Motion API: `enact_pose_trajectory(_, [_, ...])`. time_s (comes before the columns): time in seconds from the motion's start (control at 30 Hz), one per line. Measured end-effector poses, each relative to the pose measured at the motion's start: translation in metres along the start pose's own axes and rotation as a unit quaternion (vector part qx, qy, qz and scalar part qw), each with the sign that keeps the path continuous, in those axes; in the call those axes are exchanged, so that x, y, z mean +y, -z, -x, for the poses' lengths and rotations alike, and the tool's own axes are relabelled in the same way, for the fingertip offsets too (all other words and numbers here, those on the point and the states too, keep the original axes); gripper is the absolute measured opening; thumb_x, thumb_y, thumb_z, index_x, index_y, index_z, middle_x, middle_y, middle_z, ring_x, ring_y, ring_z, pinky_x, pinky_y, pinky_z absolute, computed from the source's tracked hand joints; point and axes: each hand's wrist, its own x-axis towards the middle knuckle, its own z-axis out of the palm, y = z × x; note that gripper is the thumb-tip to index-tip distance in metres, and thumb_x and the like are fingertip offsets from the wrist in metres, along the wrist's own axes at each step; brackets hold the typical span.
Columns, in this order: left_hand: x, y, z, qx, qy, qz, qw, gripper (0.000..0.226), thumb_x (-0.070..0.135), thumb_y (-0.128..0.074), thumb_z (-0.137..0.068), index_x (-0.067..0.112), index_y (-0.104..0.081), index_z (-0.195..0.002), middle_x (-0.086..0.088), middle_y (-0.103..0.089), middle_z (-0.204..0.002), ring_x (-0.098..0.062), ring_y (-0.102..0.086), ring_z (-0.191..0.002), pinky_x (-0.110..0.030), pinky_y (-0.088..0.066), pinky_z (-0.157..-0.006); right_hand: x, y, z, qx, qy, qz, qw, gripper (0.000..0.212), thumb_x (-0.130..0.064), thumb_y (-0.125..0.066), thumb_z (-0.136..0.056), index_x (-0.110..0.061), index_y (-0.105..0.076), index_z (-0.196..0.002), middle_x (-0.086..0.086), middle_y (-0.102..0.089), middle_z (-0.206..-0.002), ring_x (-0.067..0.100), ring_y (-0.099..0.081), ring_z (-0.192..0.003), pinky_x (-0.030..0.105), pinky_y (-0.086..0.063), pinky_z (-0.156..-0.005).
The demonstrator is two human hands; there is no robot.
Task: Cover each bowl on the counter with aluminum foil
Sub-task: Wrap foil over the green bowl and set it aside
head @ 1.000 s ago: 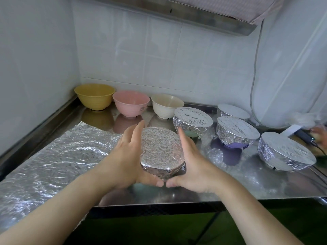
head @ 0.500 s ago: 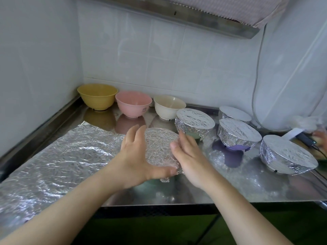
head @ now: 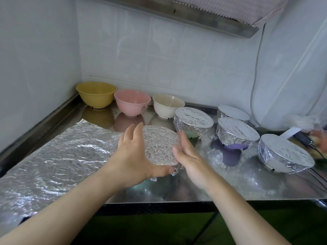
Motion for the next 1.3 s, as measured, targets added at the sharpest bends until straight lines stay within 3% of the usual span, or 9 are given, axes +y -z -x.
enact_pose_trajectory(0.13, [-0.005, -0.009, 0.001, 0.037, -0.022, -0.028, 0.999, 0.156, 0.089, -0.076, -0.044, 0.023, -0.001, -0.164, 0.001, -0.006, -0.170, -0.022, -0.006, -0.158, -0.040, -0.024, -0.126, 0.002, -0.005, 0.001, 0.017, -0.003, -0.028, 0.999, 0.087, -0.060, -0.045, -0.100, -0.036, 0.003, -0.169, -0.025, 0.003, -0.172, -0.012, -0.003, -0.153, 0.018, -0.008, -0.122])
enact_pose_trajectory(0.23, [-0.008, -0.015, 0.004, 0.065, -0.041, -0.045, 0.996, 0.153, 0.094, -0.067, -0.045, 0.021, -0.004, -0.163, -0.003, -0.007, -0.170, -0.026, -0.009, -0.158, -0.041, -0.025, -0.126, 0.003, -0.009, 0.003, 0.032, 0.003, -0.046, 0.998, 0.079, -0.049, -0.045, -0.107, -0.036, 0.004, -0.168, -0.023, 0.002, -0.173, -0.010, -0.006, -0.153, 0.019, -0.010, -0.123])
enact_pose_trajectory(0.37, [-0.010, -0.019, 0.005, 0.092, -0.059, -0.075, 0.991, 0.147, 0.095, -0.065, -0.049, 0.019, -0.008, -0.162, -0.008, -0.012, -0.169, -0.030, -0.014, -0.158, -0.043, -0.028, -0.124, 0.007, -0.009, 0.000, 0.024, 0.010, -0.048, 0.998, 0.079, -0.052, -0.045, -0.107, -0.036, 0.003, -0.168, -0.024, -0.001, -0.172, -0.010, -0.006, -0.153, 0.017, -0.009, -0.121])
enact_pose_trajectory(0.5, [-0.013, -0.013, 0.001, 0.064, -0.060, -0.080, 0.993, 0.148, 0.098, -0.063, -0.048, 0.022, -0.007, -0.162, -0.004, -0.010, -0.169, -0.027, -0.014, -0.158, -0.045, -0.030, -0.125, 0.010, 0.007, 0.000, -0.022, 0.007, -0.114, 0.993, 0.098, -0.062, -0.066, -0.091, -0.037, -0.012, -0.169, -0.025, -0.012, -0.171, -0.006, -0.013, -0.156, 0.034, -0.009, -0.132])
enact_pose_trajectory(0.6, [-0.016, -0.006, -0.003, 0.030, -0.062, -0.069, 0.995, 0.151, 0.096, -0.067, -0.045, 0.026, -0.003, -0.162, 0.003, -0.006, -0.168, -0.024, -0.015, -0.156, -0.045, -0.033, -0.123, 0.014, 0.026, 0.003, -0.060, 0.004, -0.122, 0.991, 0.109, -0.052, -0.088, -0.075, -0.036, -0.029, -0.166, -0.022, -0.038, -0.165, 0.000, -0.031, -0.155, 0.044, -0.018, -0.132])
enact_pose_trajectory(0.8, [-0.018, -0.005, -0.005, 0.022, -0.070, -0.068, 0.995, 0.153, 0.093, -0.073, -0.045, 0.027, 0.000, -0.162, 0.007, -0.004, -0.165, -0.023, -0.024, -0.153, -0.042, -0.039, -0.118, 0.015, 0.027, 0.005, -0.075, 0.020, -0.030, 0.997, 0.112, -0.008, -0.084, -0.082, -0.020, -0.015, -0.170, -0.011, -0.043, -0.165, 0.004, -0.039, -0.152, 0.045, -0.025, -0.131])
enact_pose_trajectory(1.07, [-0.019, -0.007, -0.005, 0.043, -0.081, -0.085, 0.992, 0.152, 0.095, -0.071, -0.045, 0.027, -0.001, -0.162, 0.005, -0.007, -0.165, -0.026, -0.029, -0.151, -0.044, -0.044, -0.114, 0.020, 0.018, 0.002, -0.009, 0.049, 0.008, 0.999, 0.114, -0.014, -0.091, -0.071, -0.025, -0.028, -0.166, -0.014, -0.053, -0.158, 0.003, -0.046, -0.147, 0.045, -0.030, -0.129])
enact_pose_trajectory(1.2, [-0.019, -0.007, -0.004, 0.044, -0.079, -0.095, 0.991, 0.153, 0.095, -0.072, -0.045, 0.027, 0.000, -0.162, 0.005, -0.007, -0.166, -0.026, -0.030, -0.151, -0.044, -0.045, -0.113, 0.020, 0.016, 0.002, 0.010, 0.061, 0.023, 0.998, 0.101, -0.013, -0.094, -0.068, -0.053, -0.041, -0.145, -0.026, -0.059, -0.147, -0.001, -0.049, -0.143, 0.044, -0.032, -0.127])
enact_pose_trajectory(1.3, [-0.019, -0.007, -0.003, 0.042, -0.082, -0.099, 0.991, 0.155, 0.095, -0.072, -0.046, 0.024, 0.001, -0.163, 0.004, -0.007, -0.166, -0.027, -0.028, -0.152, -0.044, -0.043, -0.115, 0.017, 0.013, 0.003, 0.016, 0.059, 0.036, 0.997, 0.110, -0.036, -0.095, -0.061, -0.047, -0.039, -0.155, -0.027, -0.056, -0.150, -0.005, -0.048, -0.142, 0.042, -0.033, -0.127])
